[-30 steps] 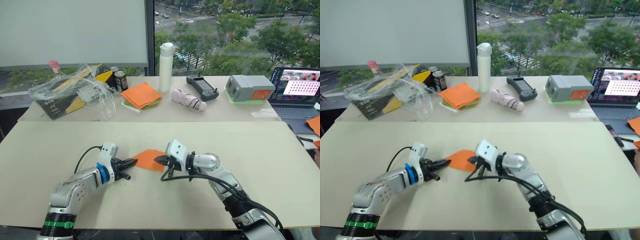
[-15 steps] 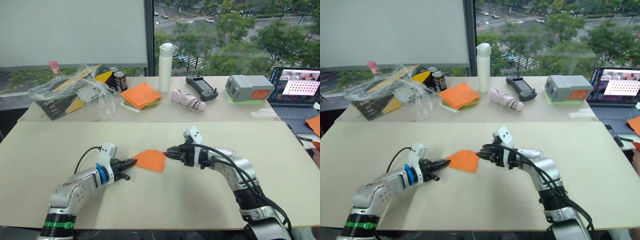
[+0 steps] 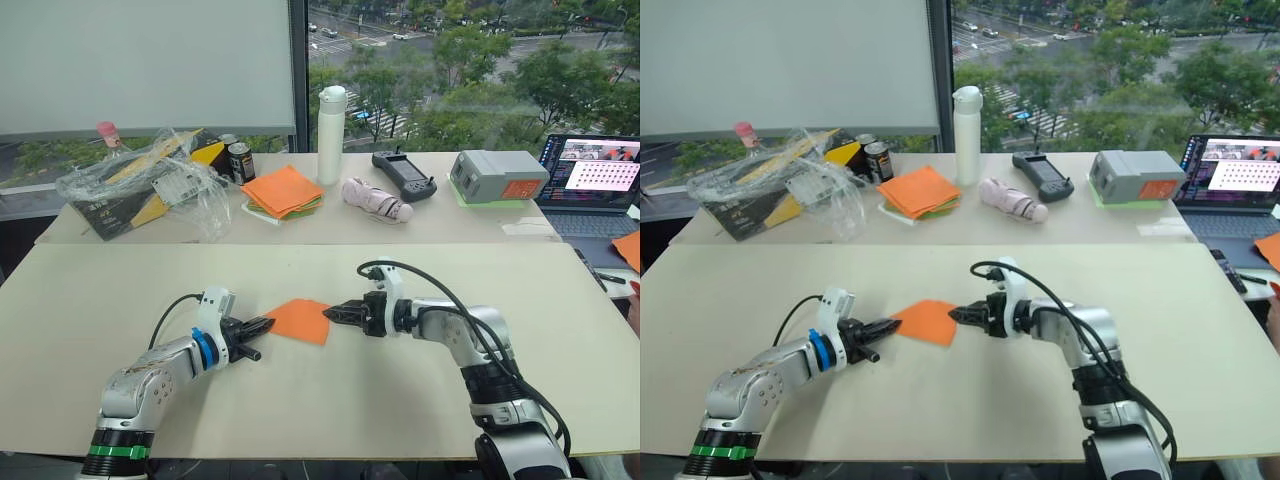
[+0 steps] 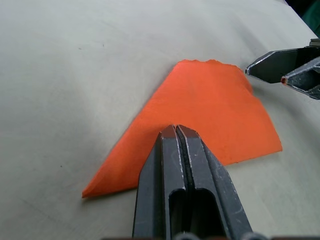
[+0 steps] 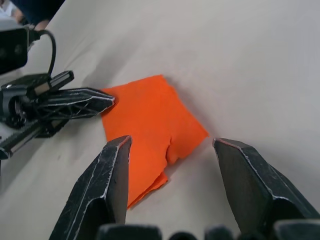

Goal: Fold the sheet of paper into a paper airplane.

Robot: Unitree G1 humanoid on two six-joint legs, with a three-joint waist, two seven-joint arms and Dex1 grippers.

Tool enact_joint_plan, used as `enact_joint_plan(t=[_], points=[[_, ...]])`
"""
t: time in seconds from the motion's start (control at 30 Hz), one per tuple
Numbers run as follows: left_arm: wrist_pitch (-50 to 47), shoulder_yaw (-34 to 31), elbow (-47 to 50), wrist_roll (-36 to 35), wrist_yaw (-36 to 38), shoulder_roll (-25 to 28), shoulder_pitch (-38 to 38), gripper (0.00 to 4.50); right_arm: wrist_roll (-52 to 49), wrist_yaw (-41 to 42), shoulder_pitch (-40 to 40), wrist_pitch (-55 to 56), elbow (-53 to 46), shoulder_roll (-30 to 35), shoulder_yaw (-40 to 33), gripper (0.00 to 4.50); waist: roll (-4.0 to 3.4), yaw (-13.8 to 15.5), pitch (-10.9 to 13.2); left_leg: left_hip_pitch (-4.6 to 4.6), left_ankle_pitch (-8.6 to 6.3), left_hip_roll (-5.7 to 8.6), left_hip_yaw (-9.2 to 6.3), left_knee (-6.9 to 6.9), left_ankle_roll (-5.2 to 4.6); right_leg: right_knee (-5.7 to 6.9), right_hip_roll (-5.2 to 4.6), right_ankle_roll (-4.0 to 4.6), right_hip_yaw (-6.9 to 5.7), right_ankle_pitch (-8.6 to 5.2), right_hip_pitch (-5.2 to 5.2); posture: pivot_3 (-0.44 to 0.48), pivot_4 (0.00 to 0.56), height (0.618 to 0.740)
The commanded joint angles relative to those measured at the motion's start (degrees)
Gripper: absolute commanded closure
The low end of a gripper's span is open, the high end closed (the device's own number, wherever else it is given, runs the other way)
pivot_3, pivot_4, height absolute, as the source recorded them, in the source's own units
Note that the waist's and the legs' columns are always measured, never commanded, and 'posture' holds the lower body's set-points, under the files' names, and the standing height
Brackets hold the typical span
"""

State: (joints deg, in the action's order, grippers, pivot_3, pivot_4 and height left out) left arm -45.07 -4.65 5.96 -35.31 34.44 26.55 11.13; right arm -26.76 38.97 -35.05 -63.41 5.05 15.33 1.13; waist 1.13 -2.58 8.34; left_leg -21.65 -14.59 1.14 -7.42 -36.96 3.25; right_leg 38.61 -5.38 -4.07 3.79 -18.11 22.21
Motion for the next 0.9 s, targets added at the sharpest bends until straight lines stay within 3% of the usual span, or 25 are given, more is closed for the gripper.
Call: enact_joint_plan(t=[0.03, 0.9], points=[[-1.82, 1.36, -0.95, 1.31, -0.73, -0.26, -1.66, 4.50, -2.89, -1.26, -1.63, -3.32, 0.17, -1.05, -2.37, 1.61, 0.00, -0.01, 0.00, 0.00, 0.00, 0.00, 0.00, 0.00, 0.00, 0.00, 0.00, 0.00, 0.00, 0.00, 0.00, 0.000, 0.150, 0.740], [-1.95, 1.17, -0.34, 1.24, -0.95, -0.47, -1.86, 4.50, -5.24, -4.09, -3.18, -5.14, 3.75, -4.67, -3.52, 1.61, -0.02, -0.11, -0.01, 0.01, 0.00, 0.00, 0.01, 0.00, -0.01, 0.02, 0.01, 0.00, 0.00, 0.00, 0.00, 0.000, 0.150, 0.740]])
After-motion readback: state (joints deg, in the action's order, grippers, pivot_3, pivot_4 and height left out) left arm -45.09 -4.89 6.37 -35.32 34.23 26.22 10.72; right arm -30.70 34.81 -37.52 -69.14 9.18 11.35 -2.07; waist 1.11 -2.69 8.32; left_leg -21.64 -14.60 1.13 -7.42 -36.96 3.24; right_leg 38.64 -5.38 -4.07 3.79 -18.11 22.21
